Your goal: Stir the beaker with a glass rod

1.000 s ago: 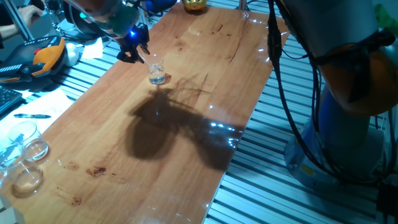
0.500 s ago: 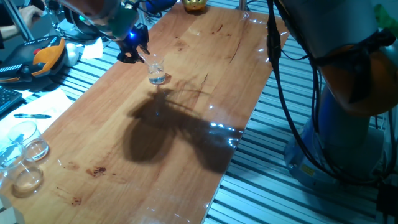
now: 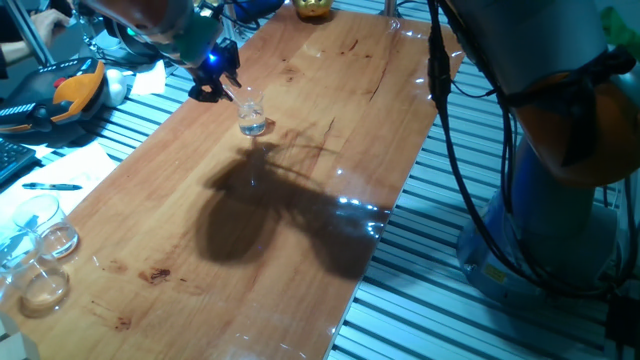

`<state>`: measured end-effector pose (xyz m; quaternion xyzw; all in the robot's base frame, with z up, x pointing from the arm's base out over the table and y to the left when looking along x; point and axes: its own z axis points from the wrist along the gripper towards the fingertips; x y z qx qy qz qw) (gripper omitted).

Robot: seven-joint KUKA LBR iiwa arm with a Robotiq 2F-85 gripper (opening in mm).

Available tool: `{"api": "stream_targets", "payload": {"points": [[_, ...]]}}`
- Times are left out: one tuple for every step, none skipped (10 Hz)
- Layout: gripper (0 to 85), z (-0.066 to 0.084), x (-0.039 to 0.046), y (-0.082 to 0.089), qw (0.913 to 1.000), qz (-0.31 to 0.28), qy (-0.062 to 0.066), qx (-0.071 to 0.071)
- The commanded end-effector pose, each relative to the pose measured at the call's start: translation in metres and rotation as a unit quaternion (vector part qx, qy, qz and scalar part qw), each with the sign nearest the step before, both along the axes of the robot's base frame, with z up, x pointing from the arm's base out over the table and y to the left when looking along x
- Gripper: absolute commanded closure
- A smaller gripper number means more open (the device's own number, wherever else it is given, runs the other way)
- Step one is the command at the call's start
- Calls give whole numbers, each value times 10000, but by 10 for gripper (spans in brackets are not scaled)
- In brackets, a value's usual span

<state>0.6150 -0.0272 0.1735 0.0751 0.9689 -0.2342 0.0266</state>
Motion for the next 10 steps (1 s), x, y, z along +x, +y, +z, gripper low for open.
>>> {"api": "stream_targets", "payload": {"points": [[510,-1,1,0,10000,21,10,-8],[510,-3,3,-1,10000,28,13,0],[510,-1,7,-1,10000,42,20,7],[680,3,11,-7,10000,52,34,-1],[680,9,16,-17,10000,62,48,-9],[680,11,18,-28,10000,65,58,-9],[680,8,20,-35,10000,72,62,-9],[680,4,21,-41,9999,86,69,-1],[850,10,26,-53,9999,123,113,21],[850,16,29,-61,9998,123,130,37]]}}
